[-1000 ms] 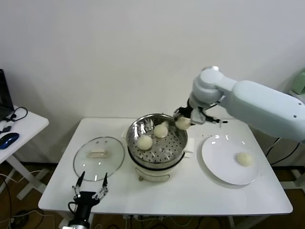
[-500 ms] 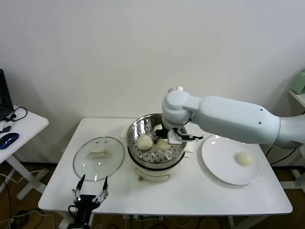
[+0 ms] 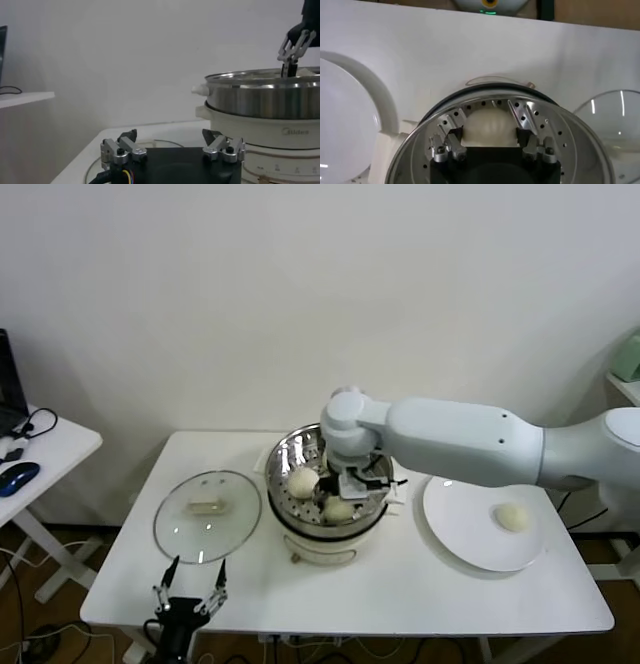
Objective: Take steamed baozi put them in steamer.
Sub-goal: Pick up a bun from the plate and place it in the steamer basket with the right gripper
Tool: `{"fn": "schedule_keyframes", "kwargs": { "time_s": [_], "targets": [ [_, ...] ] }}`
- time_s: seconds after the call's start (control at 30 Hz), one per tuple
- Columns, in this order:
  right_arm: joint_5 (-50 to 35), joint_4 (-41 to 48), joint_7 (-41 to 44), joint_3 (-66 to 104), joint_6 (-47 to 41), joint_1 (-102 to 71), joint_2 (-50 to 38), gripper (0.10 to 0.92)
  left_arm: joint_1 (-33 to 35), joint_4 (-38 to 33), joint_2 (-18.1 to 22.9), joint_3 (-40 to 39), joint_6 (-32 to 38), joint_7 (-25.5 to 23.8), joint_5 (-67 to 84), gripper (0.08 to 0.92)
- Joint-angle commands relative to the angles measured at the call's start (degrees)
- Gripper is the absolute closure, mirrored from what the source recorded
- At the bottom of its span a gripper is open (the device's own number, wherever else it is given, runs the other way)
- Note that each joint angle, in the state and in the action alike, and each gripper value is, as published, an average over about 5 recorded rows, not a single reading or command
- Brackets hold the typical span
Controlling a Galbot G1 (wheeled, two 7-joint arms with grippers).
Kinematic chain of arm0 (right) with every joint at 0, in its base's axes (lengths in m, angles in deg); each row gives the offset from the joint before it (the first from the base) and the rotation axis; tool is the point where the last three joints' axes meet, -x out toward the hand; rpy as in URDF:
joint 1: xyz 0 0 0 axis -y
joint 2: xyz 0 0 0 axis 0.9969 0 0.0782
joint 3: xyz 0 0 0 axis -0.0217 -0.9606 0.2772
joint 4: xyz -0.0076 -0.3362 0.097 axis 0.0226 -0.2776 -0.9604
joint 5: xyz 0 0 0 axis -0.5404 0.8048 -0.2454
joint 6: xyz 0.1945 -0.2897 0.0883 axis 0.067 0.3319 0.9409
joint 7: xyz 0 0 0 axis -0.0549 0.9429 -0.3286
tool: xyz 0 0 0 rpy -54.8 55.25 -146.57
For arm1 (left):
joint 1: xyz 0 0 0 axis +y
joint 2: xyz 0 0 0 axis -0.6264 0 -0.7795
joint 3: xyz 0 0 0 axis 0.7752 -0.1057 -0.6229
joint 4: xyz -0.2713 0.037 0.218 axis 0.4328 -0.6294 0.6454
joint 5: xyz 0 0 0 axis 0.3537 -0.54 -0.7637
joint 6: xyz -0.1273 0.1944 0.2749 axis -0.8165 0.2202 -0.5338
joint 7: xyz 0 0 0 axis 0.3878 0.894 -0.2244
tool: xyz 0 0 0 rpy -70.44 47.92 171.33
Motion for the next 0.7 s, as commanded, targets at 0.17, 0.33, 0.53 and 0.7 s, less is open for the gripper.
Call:
{"fn": "schedule_keyframes", "kwargs": {
  "time_s": [0.17,0.33,0.53,0.7],
  "targets": [
    [2.7,1.9,-0.5,-0.7,3.1,-1.1,1.4,0.321,-0.5,0.2,-0.2,0.1,-0.3,0.0,0.1,0.177],
    [2.5,2.0,-0.5,-0.7,3.1,-1.1,1.2,0.321,-0.7,0.3,-0.2,0.1,-0.4,0.1,0.1,0.177],
    [2.0,1.8,-0.6,-0.7,2.9,-1.2,1.0,0.321,-0.7,0.3,-0.1,0.1,-0.4,0.1,0.1,0.177],
    [2.1,1.6,-0.9,-0.6,2.9,-1.4,0.9,0.321,-0.9,0.3,-0.1,0.1,-0.5,0.1,0.0,0.177]
  ]
}}
